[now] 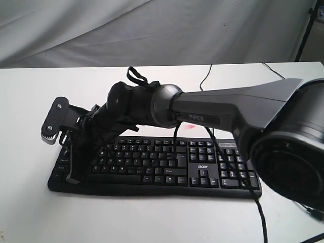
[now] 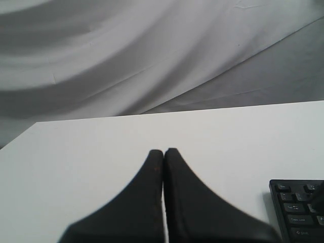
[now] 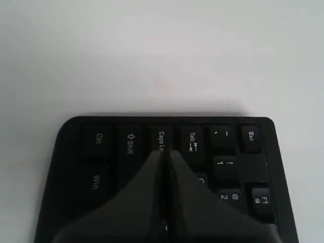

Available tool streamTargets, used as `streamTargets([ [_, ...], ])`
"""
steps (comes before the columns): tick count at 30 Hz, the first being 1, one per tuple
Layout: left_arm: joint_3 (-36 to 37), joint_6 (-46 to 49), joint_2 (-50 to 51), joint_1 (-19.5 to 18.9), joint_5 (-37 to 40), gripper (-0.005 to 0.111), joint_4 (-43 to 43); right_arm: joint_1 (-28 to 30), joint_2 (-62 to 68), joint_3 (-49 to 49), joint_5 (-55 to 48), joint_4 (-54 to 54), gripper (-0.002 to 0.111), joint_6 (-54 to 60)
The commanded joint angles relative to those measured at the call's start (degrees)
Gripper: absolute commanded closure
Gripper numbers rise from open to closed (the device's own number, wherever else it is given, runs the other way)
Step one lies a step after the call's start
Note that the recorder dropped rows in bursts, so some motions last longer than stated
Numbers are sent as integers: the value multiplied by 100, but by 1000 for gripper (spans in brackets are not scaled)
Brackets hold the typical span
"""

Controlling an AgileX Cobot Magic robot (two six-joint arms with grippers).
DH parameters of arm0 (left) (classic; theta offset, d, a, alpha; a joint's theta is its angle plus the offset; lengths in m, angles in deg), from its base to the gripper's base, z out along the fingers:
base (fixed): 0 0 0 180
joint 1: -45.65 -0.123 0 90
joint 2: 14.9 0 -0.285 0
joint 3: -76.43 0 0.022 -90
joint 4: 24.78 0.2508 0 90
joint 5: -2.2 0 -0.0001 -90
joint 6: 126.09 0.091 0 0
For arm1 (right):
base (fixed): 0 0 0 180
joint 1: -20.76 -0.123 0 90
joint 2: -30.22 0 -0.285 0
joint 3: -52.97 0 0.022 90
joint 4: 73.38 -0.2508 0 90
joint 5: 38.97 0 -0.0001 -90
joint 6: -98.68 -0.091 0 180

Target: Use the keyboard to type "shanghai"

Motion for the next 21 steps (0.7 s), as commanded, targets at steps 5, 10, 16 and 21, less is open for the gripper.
streamTargets([
  [5,29,-16,18,22,-30,106,-3,-55,64,-39,97,55,108,-6],
  [10,29,-16,18,22,-30,106,-3,-55,142,-39,189,71,108,-6],
  [16,29,-16,18,22,-30,106,-3,-55,153,-39,198,71,108,5],
  [21,29,-16,18,22,-30,106,-3,-55,153,-39,202,124,108,5],
])
